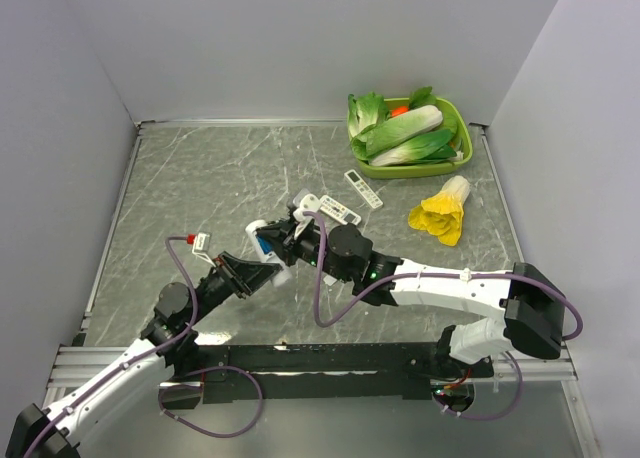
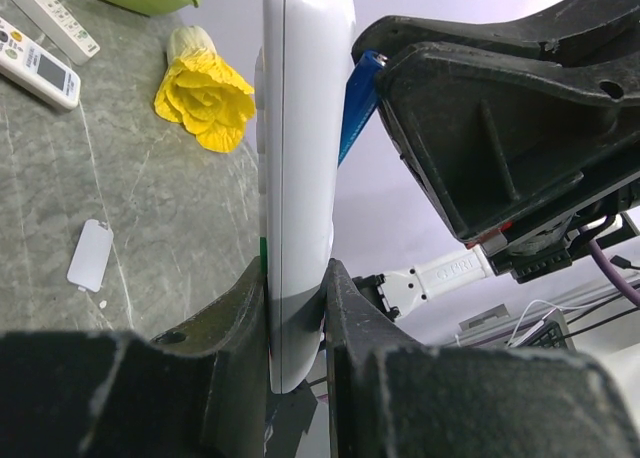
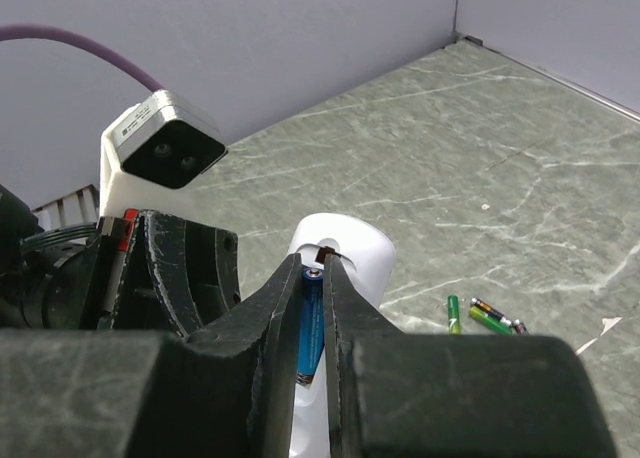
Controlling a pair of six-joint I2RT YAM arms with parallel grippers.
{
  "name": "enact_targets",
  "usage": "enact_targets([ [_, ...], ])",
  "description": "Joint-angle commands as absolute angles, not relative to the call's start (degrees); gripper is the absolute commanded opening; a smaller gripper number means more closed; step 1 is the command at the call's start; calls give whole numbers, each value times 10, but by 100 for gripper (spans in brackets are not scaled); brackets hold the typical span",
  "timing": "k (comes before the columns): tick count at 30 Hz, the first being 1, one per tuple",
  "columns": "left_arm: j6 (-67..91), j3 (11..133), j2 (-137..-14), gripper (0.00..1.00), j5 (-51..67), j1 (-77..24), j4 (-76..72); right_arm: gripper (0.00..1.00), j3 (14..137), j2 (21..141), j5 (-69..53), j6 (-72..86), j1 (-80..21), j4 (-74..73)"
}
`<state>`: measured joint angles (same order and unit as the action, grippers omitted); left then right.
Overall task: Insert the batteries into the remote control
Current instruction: Load the battery into the remote control.
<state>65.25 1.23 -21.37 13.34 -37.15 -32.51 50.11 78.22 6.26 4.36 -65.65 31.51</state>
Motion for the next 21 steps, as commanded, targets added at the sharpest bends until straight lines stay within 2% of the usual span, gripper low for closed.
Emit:
enact_targets([
  [1, 662, -41, -194, 1, 125, -369, -359, 11, 494, 789, 76, 32, -664, 316],
  [5, 662, -39, -193, 1, 126, -369, -355, 24, 497, 791, 79, 24, -670, 313],
  [15, 657, -44, -227, 1, 141, -369, -379, 34, 517, 779, 87, 27, -671, 286],
  [21, 657, -45, -242, 1, 143, -369, -384, 49, 533, 750, 87, 12, -671, 253],
])
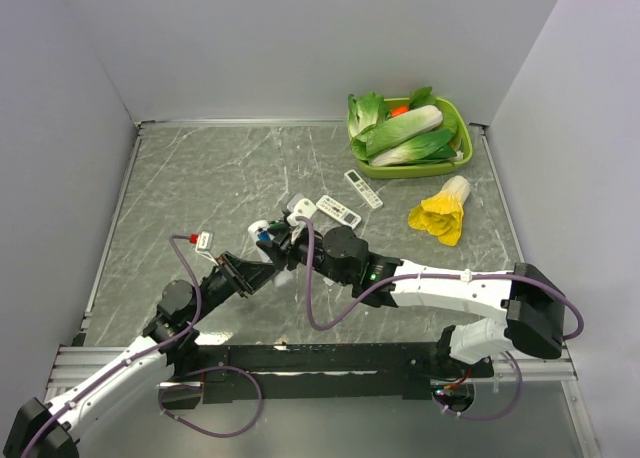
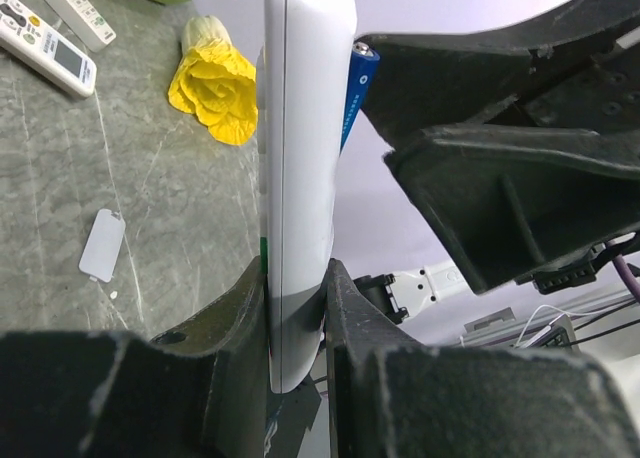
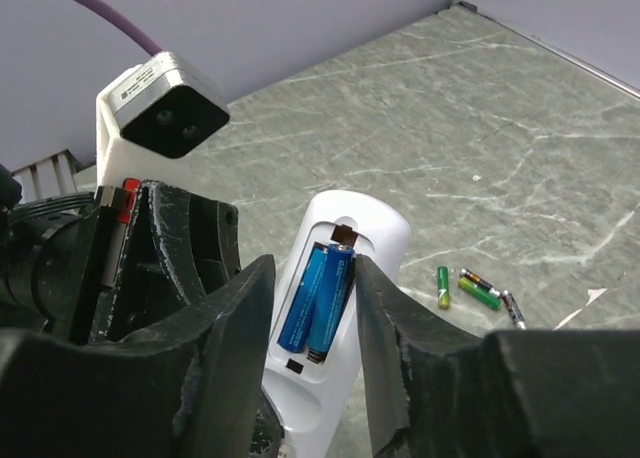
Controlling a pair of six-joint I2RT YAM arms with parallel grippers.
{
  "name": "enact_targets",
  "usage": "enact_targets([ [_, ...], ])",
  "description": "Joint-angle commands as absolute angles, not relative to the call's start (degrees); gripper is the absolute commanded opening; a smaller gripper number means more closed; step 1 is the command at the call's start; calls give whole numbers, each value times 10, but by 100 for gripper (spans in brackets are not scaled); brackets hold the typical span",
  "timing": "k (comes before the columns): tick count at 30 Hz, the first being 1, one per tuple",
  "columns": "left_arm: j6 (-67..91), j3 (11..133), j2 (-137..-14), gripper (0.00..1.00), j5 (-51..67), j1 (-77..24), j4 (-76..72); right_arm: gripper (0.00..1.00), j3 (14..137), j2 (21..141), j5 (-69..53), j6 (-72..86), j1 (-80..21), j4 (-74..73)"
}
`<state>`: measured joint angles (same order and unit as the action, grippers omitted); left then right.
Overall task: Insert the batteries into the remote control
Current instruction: Load the battery into the remote control.
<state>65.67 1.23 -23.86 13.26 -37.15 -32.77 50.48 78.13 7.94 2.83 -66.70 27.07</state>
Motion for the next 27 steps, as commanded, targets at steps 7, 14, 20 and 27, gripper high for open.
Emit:
enact_targets([
  [7, 657, -43, -249, 1, 153, -369, -388, 69, 583, 711, 20, -58, -650, 145],
  [14, 652, -34, -256, 1, 166, -369, -389, 72, 577, 675, -183, -105, -568, 104],
  [20, 643, -25, -267, 1, 180, -369, -391, 72, 567, 677, -358, -215, -530, 83],
  [27, 639, -17, -289, 1, 196, -369, -407, 69, 571, 702, -428, -333, -524, 79],
])
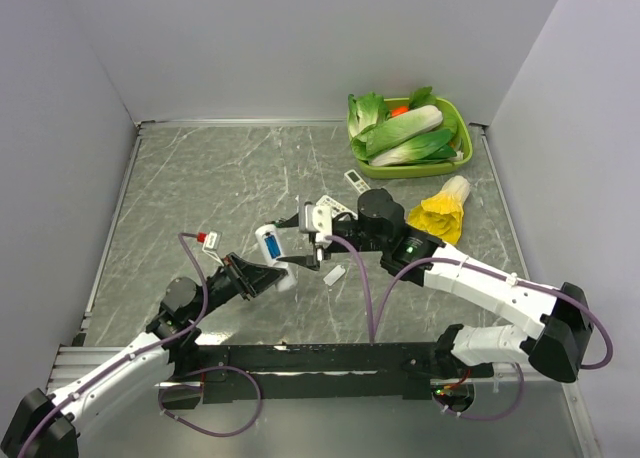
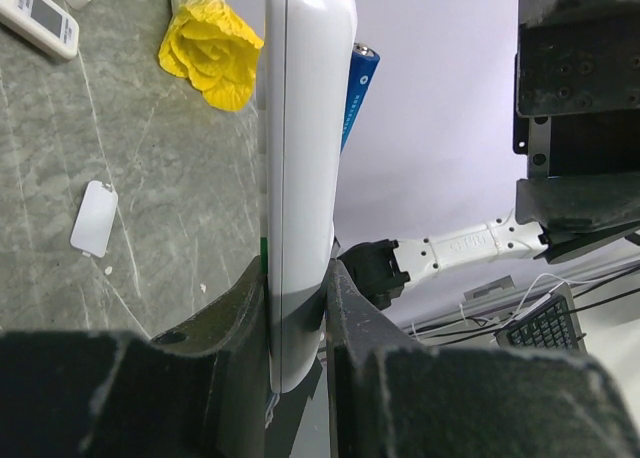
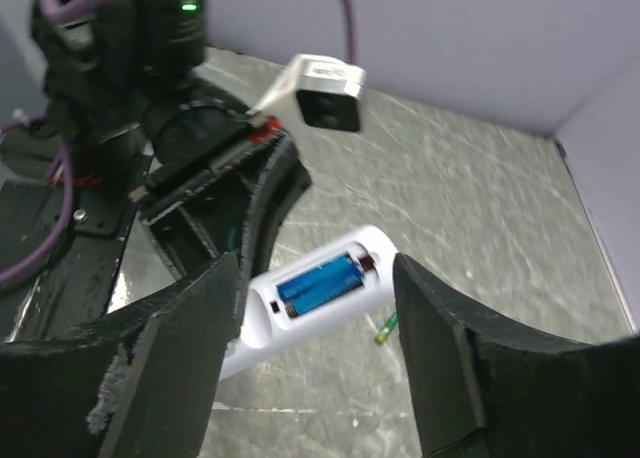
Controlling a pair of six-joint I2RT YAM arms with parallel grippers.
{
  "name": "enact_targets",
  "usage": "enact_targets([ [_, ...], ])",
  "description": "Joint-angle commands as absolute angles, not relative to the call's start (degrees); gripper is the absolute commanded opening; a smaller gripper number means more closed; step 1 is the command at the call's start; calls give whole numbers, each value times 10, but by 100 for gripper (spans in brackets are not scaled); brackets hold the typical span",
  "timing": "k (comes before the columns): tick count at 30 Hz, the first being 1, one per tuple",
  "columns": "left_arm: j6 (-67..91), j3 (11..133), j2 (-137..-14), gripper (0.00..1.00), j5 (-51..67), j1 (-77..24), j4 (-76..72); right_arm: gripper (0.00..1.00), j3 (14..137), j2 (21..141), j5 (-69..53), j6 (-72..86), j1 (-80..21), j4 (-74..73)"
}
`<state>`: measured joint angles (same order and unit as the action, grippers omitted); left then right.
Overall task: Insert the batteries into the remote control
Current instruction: Load the battery into the remote control.
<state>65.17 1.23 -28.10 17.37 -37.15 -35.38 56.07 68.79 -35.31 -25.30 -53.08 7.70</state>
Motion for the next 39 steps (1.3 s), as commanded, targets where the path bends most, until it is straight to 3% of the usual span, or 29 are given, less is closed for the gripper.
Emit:
enact_targets([
  [1, 638, -16, -293, 1, 197, -369, -408, 66, 576, 712, -432, -336, -523, 72],
  [2, 638, -15, -294, 1, 198, -369, -409, 59, 579, 717, -435, -338, -521, 68],
  [5, 636, -14, -295, 1, 201, -369, -411, 49, 594, 737, -442, -341, -516, 59],
  [35, 625, -6, -301, 1, 215, -369, -412, 32, 630, 808, -429, -330, -499, 59],
  [39, 628, -7, -299, 1, 212, -369, -416, 25, 624, 809, -433, -323, -498, 60],
])
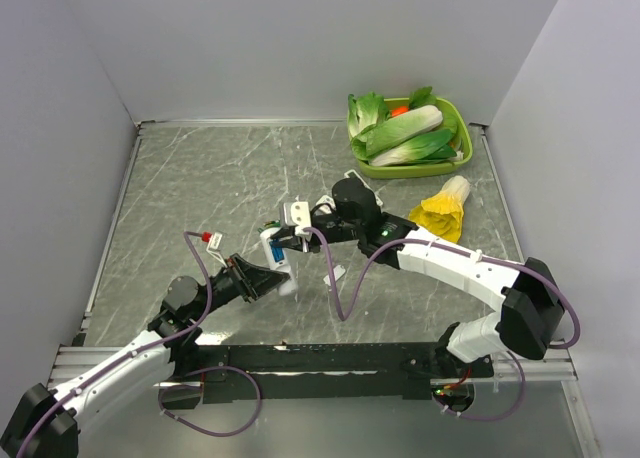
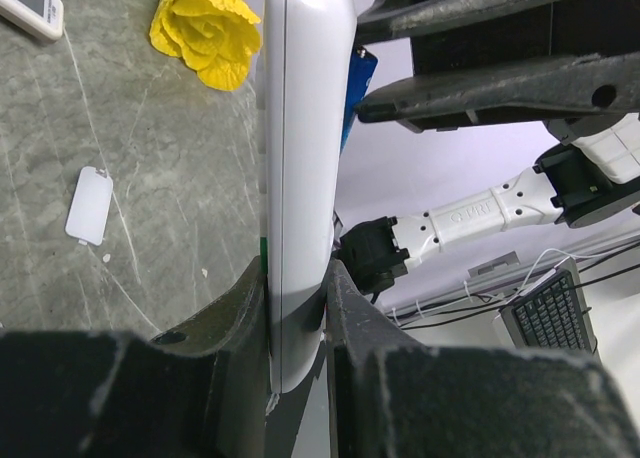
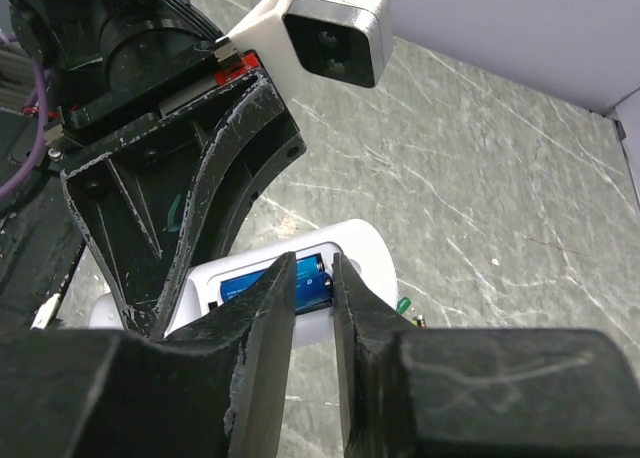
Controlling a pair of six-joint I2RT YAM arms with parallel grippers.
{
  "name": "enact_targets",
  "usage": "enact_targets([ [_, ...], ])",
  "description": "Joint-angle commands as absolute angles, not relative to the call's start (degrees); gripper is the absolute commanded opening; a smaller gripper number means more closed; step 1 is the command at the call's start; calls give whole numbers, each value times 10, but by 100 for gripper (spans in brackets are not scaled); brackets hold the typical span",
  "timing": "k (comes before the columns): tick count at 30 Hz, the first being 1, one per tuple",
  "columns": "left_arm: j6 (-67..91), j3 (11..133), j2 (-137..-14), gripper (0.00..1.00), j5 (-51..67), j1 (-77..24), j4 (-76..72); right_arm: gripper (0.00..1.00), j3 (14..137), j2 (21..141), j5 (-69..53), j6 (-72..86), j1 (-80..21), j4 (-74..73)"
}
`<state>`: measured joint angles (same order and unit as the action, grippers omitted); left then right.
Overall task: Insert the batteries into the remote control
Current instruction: Load the battery into the remote control.
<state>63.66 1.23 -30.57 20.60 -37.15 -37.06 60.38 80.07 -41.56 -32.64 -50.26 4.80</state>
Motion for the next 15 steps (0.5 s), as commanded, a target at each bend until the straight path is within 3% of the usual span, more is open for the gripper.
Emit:
enact_targets([
  [1, 630, -7, -297, 1, 209, -369, -422, 25, 616, 807, -434, -321, -497, 62],
  [15, 654, -4, -265, 1, 181, -369, -500, 16, 526, 804, -449, -264, -497, 145],
])
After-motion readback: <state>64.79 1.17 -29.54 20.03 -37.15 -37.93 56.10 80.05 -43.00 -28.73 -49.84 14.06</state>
